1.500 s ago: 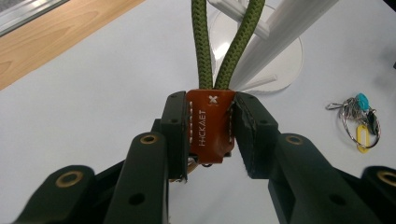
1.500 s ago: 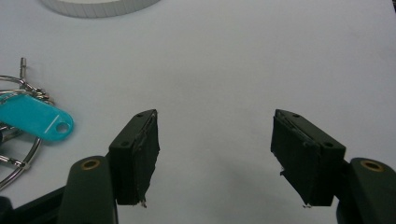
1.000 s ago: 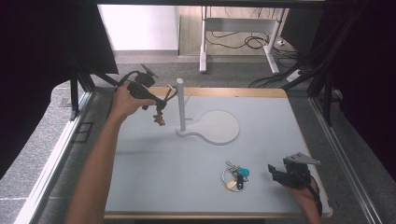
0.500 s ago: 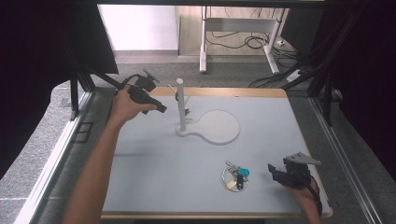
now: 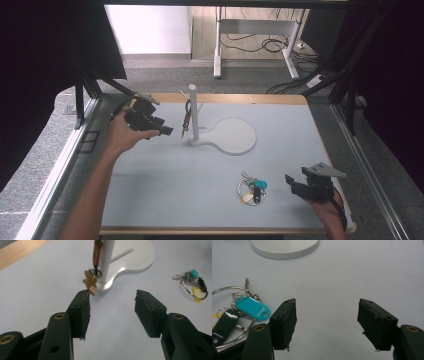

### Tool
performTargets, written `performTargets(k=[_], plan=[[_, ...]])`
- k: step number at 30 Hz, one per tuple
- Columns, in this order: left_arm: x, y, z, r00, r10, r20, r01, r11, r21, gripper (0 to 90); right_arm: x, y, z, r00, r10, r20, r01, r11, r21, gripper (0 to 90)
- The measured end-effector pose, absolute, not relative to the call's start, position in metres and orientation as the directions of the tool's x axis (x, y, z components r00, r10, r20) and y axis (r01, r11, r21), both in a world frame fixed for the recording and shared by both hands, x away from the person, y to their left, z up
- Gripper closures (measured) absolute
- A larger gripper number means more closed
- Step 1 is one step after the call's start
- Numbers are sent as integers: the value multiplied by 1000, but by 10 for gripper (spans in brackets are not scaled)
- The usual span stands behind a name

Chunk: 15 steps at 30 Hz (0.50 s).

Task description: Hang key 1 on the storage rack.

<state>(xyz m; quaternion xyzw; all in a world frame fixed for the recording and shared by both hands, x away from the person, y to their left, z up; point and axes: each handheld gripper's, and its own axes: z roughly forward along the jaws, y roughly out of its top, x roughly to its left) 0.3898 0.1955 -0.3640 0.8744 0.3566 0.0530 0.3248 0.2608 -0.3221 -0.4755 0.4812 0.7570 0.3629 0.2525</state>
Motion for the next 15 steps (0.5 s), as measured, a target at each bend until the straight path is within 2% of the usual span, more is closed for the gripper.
performTargets(k=[5, 6, 15], plan=[[380, 198, -378, 749, 651, -126, 581, -553, 597, 445, 261, -318, -466, -456, 890, -15, 533, 287, 796, 318], [378, 199, -381, 756, 642, -128, 576, -560, 595, 443, 261, -314, -463, -489, 872, -22, 526, 315, 790, 318], [353, 204, -404, 761, 631, -150, 583, -563, 586, 433, 264, -306, -453, -569, 820, -69, 524, 426, 738, 352]])
